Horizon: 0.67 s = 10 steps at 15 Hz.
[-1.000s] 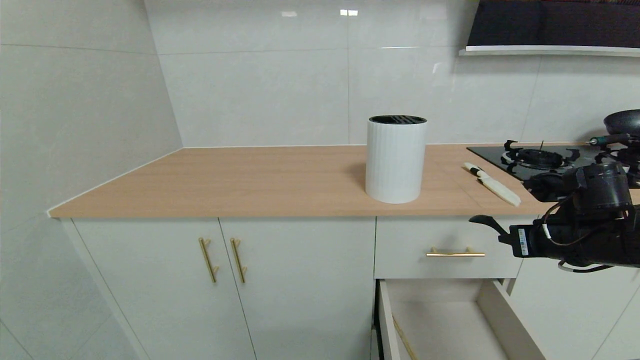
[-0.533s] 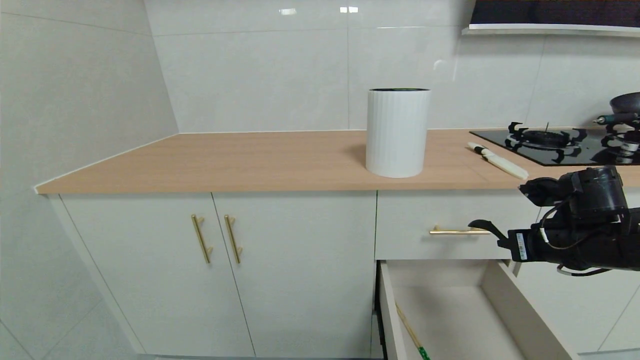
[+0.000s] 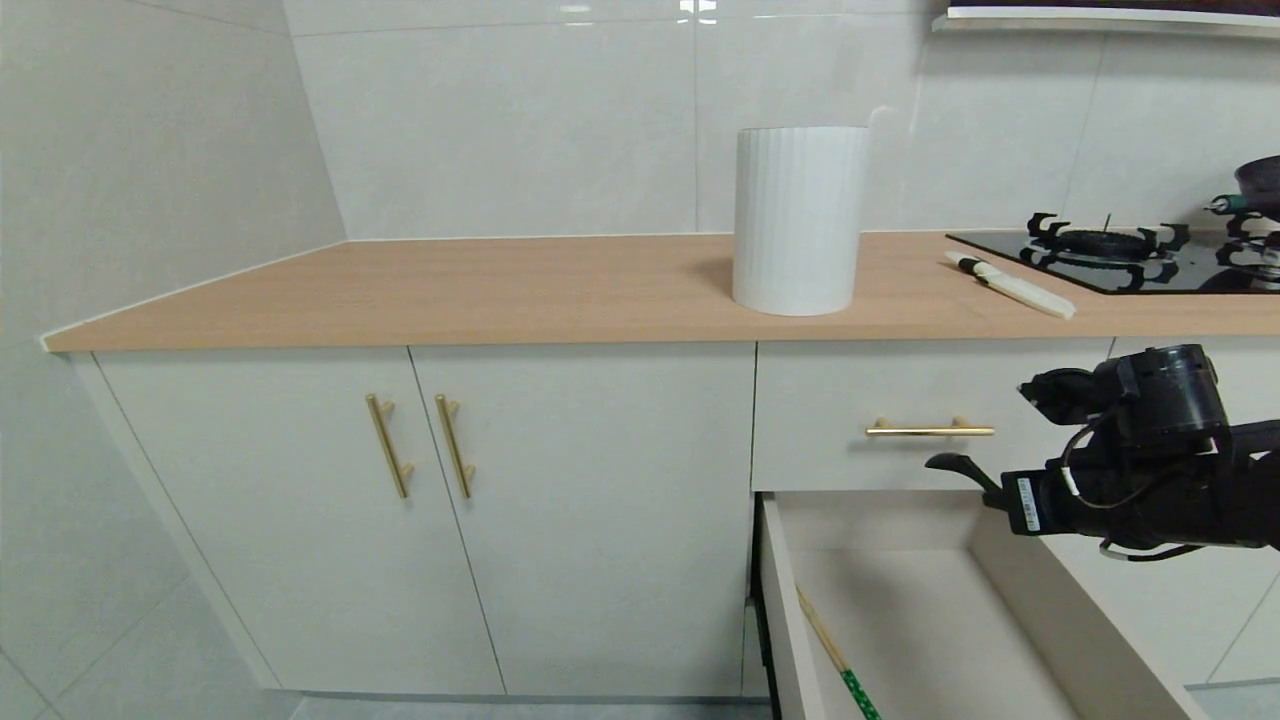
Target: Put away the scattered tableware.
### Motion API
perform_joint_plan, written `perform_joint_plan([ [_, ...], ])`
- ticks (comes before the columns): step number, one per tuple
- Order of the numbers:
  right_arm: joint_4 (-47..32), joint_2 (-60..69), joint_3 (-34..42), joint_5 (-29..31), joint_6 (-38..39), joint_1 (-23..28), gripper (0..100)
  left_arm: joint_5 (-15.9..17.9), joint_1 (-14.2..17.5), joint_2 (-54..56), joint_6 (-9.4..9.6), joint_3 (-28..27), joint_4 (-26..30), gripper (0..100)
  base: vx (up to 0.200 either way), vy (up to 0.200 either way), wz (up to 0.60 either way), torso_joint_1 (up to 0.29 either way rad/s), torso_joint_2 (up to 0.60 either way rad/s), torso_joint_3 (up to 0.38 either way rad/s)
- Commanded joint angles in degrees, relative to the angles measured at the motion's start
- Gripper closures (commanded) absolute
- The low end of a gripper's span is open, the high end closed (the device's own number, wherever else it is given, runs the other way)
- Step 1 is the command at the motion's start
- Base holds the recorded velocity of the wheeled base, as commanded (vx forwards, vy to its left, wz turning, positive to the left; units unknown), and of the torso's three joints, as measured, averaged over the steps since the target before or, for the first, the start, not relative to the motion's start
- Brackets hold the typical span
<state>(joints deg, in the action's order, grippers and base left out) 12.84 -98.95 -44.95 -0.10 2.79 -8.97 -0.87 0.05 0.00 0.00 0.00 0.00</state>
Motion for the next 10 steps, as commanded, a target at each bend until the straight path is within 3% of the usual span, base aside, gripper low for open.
perform_joint_plan([
  [1, 0.0, -1.33, -0.05, 0.01, 0.02, -0.43, 100, -0.01, 0.04, 0.0, 0.0, 0.0, 0.0, 0, 0.0, 0.0, 0.0, -0.032, 0.04, 0.056],
  [10, 4.3, -25.77, -3.22, 0.27, -0.15, -0.52, 100, -0.01, 0.04, 0.0, 0.0, 0.0, 0.0, 0, 0.0, 0.0, 0.0, -0.024, 0.04, 0.031],
])
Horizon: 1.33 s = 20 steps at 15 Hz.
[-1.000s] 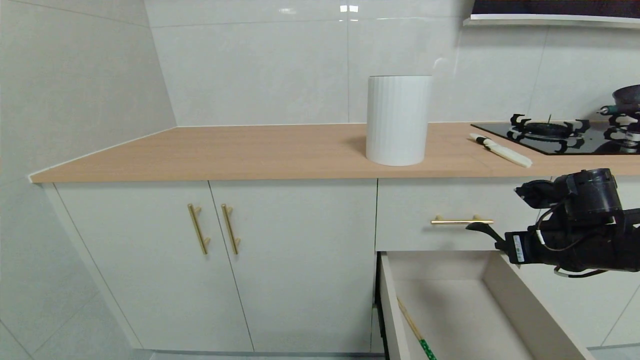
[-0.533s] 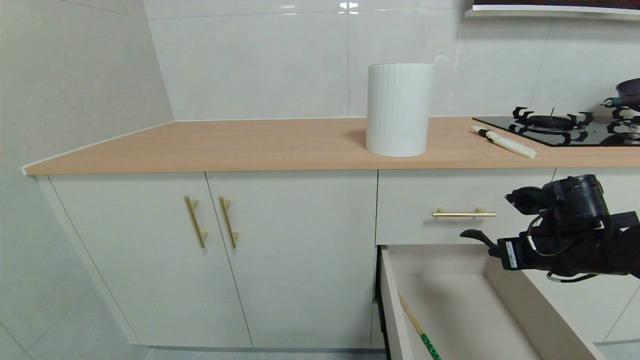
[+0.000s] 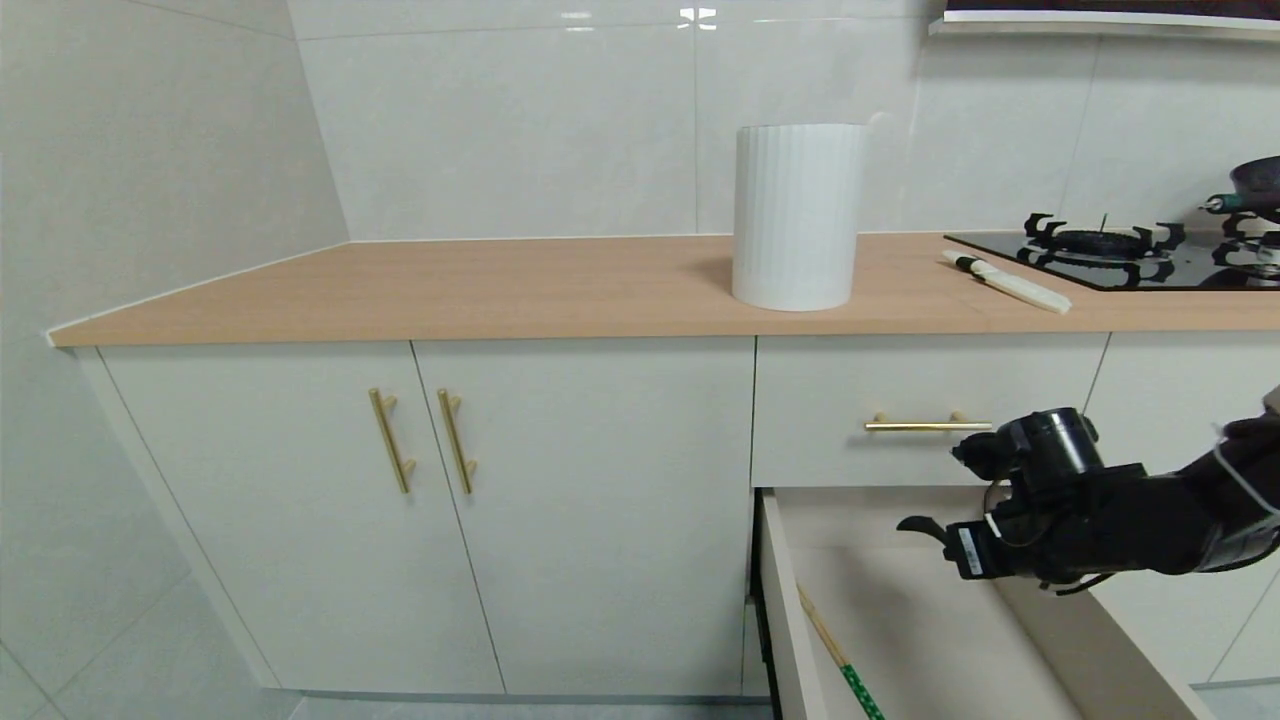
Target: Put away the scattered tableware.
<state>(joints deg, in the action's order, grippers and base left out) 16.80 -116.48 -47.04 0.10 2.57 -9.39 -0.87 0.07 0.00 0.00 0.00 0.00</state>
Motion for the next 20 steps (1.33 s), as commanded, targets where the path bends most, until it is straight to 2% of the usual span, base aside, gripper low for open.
perform_joint_plan([
  [1, 0.34, -10.35, -2.09, 0.08, 0.06, -0.11, 100, -0.01, 0.01, 0.0, 0.0, 0.0, 0.0, 0, 0.0, 0.0, 0.0, 0.0, 0.0, 0.0],
  [6, 0.25, -17.2, -4.55, 3.42, -0.29, -1.95, 100, -0.01, 0.01, 0.0, 0.0, 0.0, 0.0, 0, 0.0, 0.0, 0.0, 0.0, 0.0, 0.0],
  [7, 0.25, -18.61, -5.34, 6.05, -0.29, -2.39, 100, -0.01, 0.01, 0.0, 0.0, 0.0, 0.0, 0, 0.0, 0.0, 0.0, 0.0, 0.0, 0.0],
  [12, 0.16, -20.19, -5.34, 11.59, -1.25, -4.06, 100, -0.01, 0.01, 0.0, 0.0, 0.0, 0.0, 0, 0.0, 0.0, 0.0, 0.0, 0.0, 0.0],
  [20, 0.34, -20.36, -5.43, 12.03, -1.08, -4.24, 100, -0.01, 0.01, 0.0, 0.0, 0.0, 0.0, 0, 0.0, 0.0, 0.0, 0.0, 0.0, 0.0],
])
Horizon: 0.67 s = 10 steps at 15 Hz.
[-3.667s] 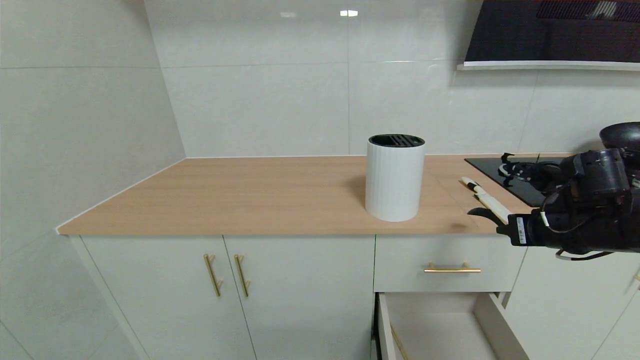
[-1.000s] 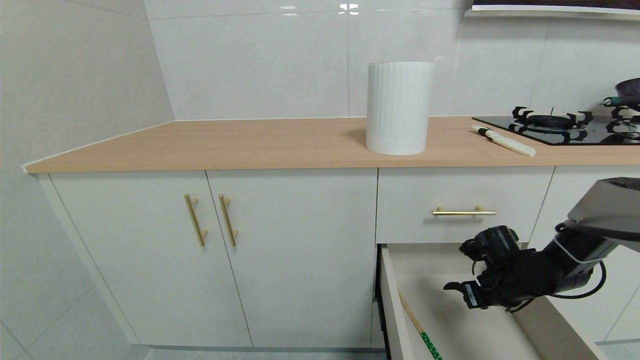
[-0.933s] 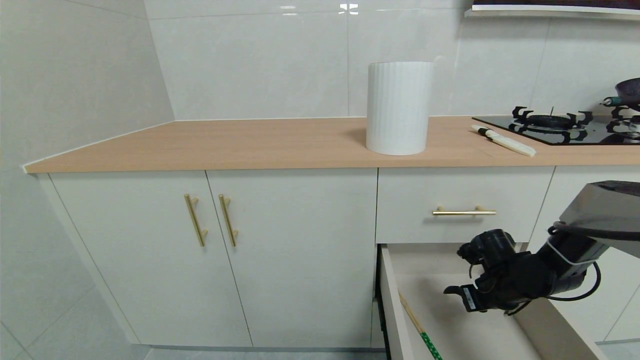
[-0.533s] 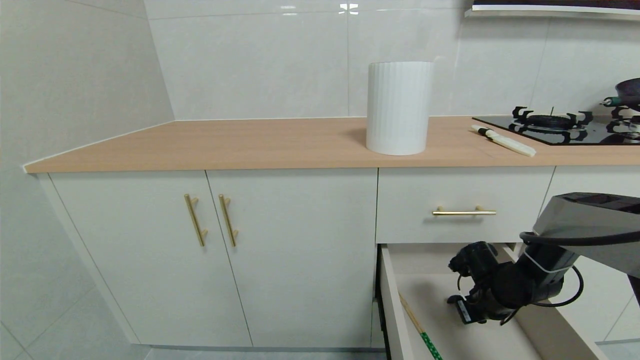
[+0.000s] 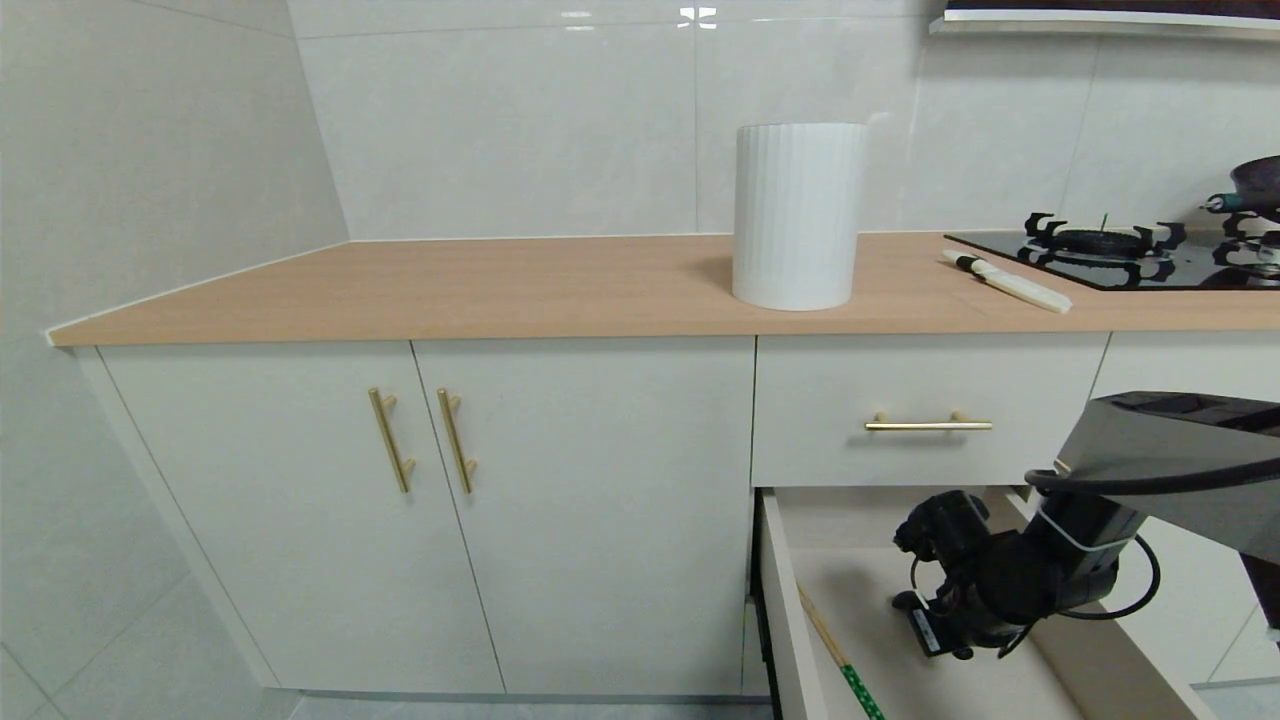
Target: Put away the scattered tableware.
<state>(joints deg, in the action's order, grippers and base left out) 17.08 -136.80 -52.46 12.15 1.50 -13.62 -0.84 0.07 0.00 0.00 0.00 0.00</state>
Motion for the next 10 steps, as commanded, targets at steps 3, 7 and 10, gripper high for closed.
perform_joint_plan([
  [3, 0.06, -0.13, -0.01, 0.06, 0.17, -0.01, 100, -0.04, 0.01, 0.0, 0.0, 0.0, 0.0, 0, 0.0, 0.0, 0.0, 0.0, 0.0, 0.0],
  [7, 0.06, -0.13, -0.01, 0.06, 0.26, -0.01, 0, -0.04, 0.01, 0.0, 0.0, 0.0, 0.0, 0, 0.0, 0.0, 0.0, 0.0, 0.0, 0.0],
  [10, 0.15, -0.13, 0.07, -0.03, 0.35, -0.01, 0, -0.04, 0.01, 0.0, 0.0, 0.0, 0.0, 0, 0.0, 0.0, 0.0, 0.0, 0.0, 0.0],
])
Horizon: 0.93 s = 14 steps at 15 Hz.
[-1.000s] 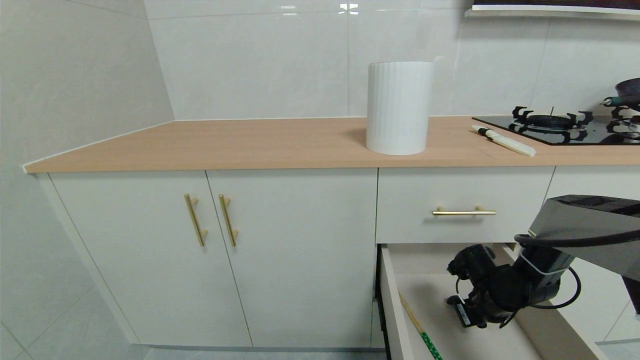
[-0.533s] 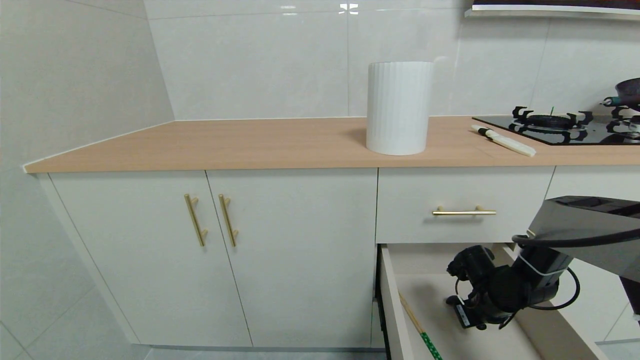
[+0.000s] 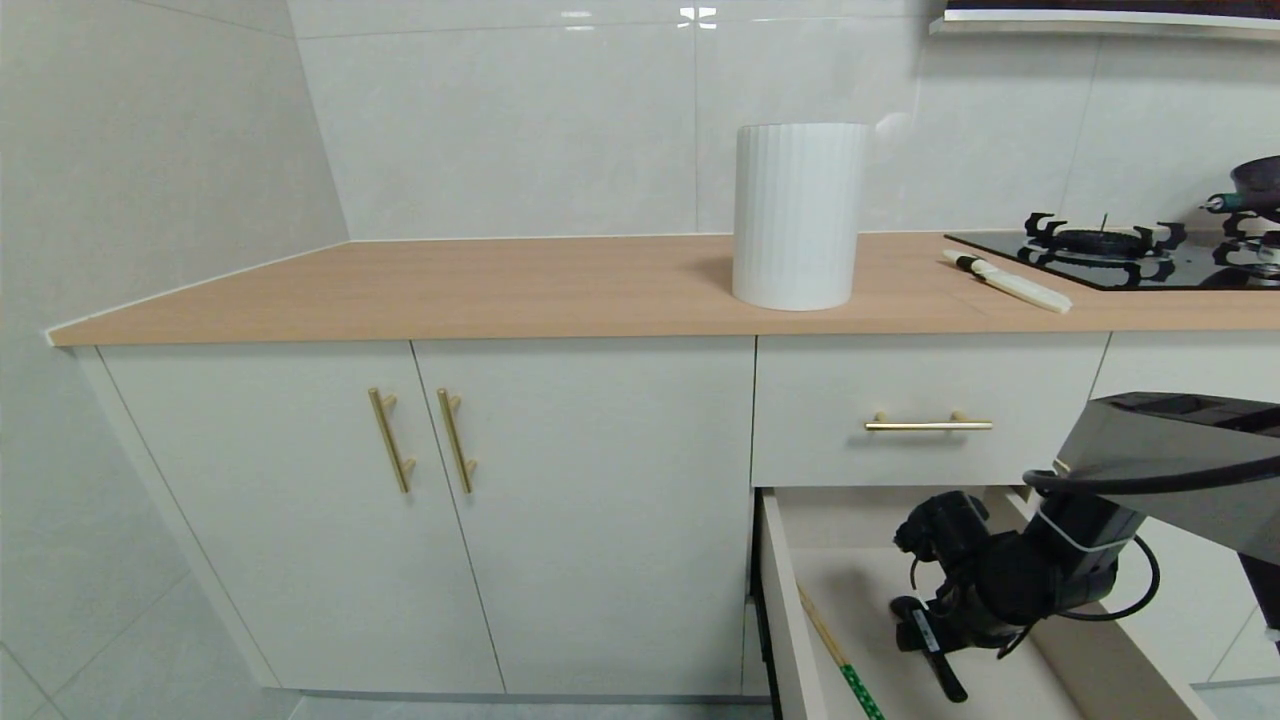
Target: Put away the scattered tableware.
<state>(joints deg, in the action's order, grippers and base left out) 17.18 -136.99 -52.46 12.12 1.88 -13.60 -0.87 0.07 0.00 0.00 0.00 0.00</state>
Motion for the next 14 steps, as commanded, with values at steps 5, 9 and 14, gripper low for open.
perform_joint_plan([
  [5, -0.04, 5.94, 2.45, 0.1, 2.25, 0.33, 0, -0.01, 0.01, 0.0, 0.18, 0.0, 0.0, 0, 0.0, 0.0, 0.0, 0.0, 0.0, 0.0],
  [9, -0.65, 19.48, 6.58, -0.69, 2.17, 0.6, 0, -0.01, 0.01, 0.0, 0.18, 0.0, 0.0, 0, 0.0, 0.0, 0.0, 0.0, 0.0, 0.0],
  [14, -4.78, 33.89, 9.92, -1.57, 1.29, -1.25, 0, -0.01, 0.01, 0.0, 0.0, 0.0, 0.0, 0, -0.04, 0.0, 0.0, 0.0, 0.0, 0.0],
])
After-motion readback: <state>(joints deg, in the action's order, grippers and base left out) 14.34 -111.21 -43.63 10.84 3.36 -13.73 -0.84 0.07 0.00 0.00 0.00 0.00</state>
